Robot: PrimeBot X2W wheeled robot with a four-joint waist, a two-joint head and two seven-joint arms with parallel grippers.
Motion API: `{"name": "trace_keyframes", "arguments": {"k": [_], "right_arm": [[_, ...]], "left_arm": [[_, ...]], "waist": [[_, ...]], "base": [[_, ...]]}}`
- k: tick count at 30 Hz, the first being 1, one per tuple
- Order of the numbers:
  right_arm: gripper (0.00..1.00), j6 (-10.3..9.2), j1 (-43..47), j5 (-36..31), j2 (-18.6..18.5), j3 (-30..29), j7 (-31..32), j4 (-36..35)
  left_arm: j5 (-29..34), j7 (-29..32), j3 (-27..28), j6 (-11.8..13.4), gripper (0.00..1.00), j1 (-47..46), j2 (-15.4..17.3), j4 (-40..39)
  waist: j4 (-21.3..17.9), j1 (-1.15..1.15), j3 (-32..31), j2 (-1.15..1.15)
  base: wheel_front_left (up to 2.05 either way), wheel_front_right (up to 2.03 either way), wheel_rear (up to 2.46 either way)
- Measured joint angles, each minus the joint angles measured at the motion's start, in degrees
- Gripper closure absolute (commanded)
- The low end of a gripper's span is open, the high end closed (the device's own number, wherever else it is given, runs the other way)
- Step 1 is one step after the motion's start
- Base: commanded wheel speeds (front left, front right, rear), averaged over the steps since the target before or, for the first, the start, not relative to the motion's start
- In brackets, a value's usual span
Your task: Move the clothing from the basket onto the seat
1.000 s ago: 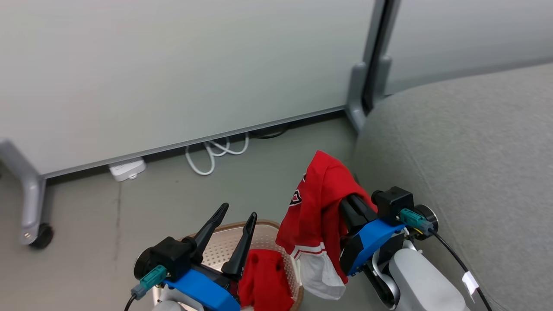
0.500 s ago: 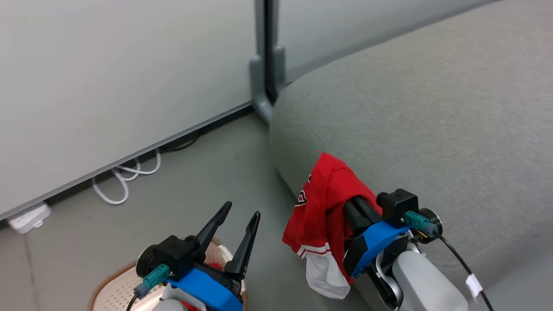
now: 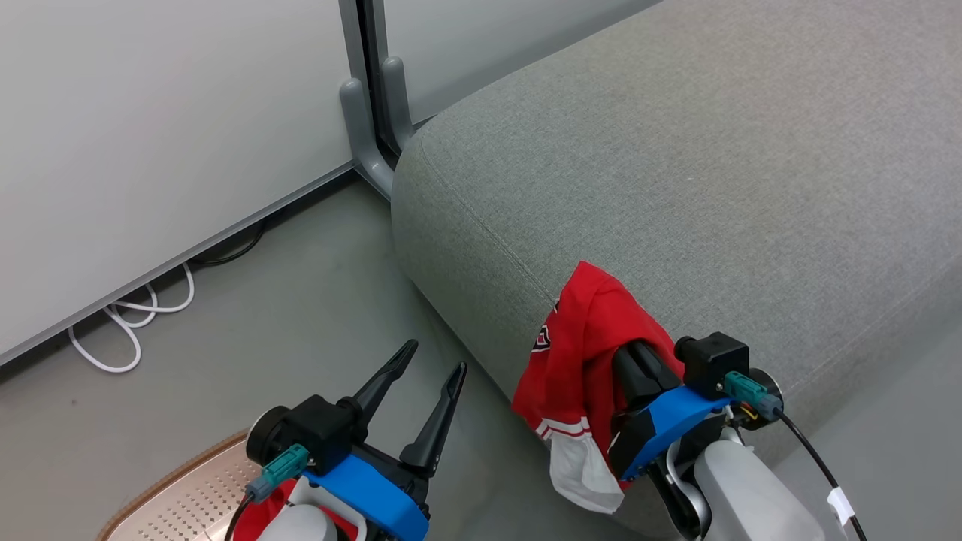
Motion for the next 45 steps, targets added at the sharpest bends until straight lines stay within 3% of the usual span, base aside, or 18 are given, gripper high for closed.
{"name": "trace_keyframes", "arguments": {"k": [14,20,22,29,34,39,45], "right_arm": [[1.0,0.0,-1.64,0.82,0.01,-0.3,1.08,0.79],[1.0,0.0,-10.81,3.65,-0.16,-8.01,4.93,2.55],[1.0,0.0,-15.53,4.46,-1.89,-10.83,6.44,3.25],[1.0,0.0,-30.21,3.85,-13.46,-20.42,9.81,6.66],[1.0,-0.01,-35.61,1.83,-20.16,-28.71,9.42,7.38],[1.0,0.0,-36.22,0.12,-21.02,-36.5,7.0,9.32],[1.0,0.0,-34.66,-0.81,-18.96,-42.4,4.67,14.88]], "left_arm": [[-0.3,0.0,0.35,0.0,0.0,-0.19,0.46,-0.24],[0.71,-0.01,-0.98,0.0,0.0,-1.04,1.43,-1.36],[0.77,0.0,-1.83,-0.01,0.0,-2.38,2.21,-2.0],[1.25,0.0,-6.06,-0.15,0.0,-10.31,5.48,-4.5],[1.63,-0.01,-7.84,-0.15,0.0,-16.13,7.56,-6.73],[2.56,0.0,-8.02,-0.15,0.0,-19.45,9.37,-9.25],[2.87,0.0,-6.79,-0.16,0.0,-20.08,9.87,-10.53]], "waist": [[0.27,0.0,0.38,0.0],[1.53,0.0,3.4,0.0],[2.23,0.01,4.96,0.0],[5.74,0.01,13.12,0.0],[9.19,0.02,20.28,0.0],[12.7,0.02,27.28,0.0],[17.15,0.02,32.82,0.0]], "base": [[0.0,0.0,0.0],[0.0,0.0,0.0],[0.0,0.0,0.0],[0.0,0.0,0.0],[0.0,0.0,0.0],[0.0,0.0,0.0],[0.0,0.0,0.0]]}}
